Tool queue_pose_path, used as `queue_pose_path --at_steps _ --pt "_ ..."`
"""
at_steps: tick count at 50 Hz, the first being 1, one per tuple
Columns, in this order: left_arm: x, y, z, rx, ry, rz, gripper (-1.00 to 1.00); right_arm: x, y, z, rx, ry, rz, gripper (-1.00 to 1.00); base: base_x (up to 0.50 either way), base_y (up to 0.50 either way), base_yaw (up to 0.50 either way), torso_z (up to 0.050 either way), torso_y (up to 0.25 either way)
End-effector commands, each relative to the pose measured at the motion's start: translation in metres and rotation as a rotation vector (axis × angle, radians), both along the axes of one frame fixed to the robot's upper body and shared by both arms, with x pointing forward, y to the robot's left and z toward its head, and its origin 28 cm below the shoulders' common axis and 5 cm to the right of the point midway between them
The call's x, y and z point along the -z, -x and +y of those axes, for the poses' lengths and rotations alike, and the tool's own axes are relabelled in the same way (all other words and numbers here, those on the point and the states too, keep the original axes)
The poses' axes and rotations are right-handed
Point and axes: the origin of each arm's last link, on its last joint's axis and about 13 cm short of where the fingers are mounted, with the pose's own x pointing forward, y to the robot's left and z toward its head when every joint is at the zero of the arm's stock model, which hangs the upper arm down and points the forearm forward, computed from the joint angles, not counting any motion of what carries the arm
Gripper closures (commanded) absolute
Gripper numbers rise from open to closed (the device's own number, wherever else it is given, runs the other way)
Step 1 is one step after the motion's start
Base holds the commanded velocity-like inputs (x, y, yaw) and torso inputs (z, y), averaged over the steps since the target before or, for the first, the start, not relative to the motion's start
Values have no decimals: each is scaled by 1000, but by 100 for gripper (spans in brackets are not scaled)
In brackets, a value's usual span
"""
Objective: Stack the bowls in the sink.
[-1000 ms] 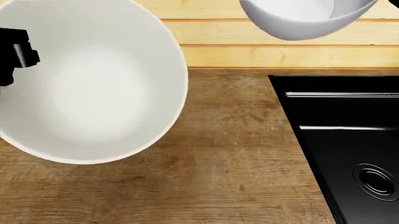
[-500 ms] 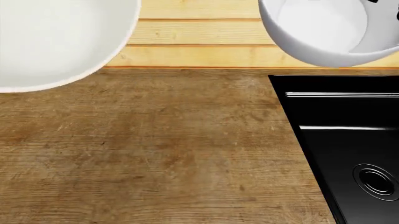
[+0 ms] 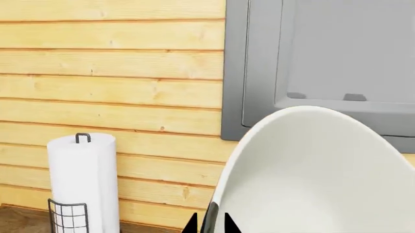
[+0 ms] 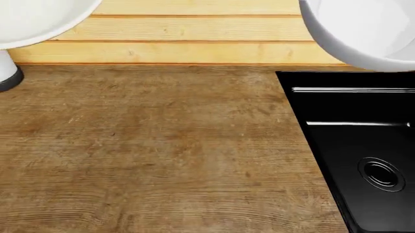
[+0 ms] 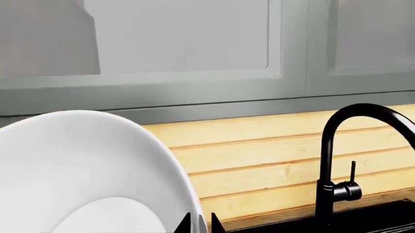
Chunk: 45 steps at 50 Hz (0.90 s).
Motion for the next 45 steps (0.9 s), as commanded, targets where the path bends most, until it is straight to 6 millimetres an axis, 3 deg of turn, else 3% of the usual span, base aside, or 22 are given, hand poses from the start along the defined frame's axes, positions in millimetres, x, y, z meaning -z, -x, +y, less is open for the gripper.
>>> queue_pose_path --at_steps 1,15,36,45 --pt "-4 3 0 -5 4 -23 100 -1 6 -5 15 -11 -34 100 -311 -256 0 0 0" --pt "-3 3 0 -2 -4 -23 100 1 5 -4 13 -8 -42 100 -52 -137 0 0 0" --pt "-4 3 -1 5 -12 -27 100 4 6 -5 2 -2 -35 100 -93 -495 0 0 0" --pt "-5 4 1 -2 -9 -32 100 5 5 1 -41 20 -25 100 -2 0 0 0 0"
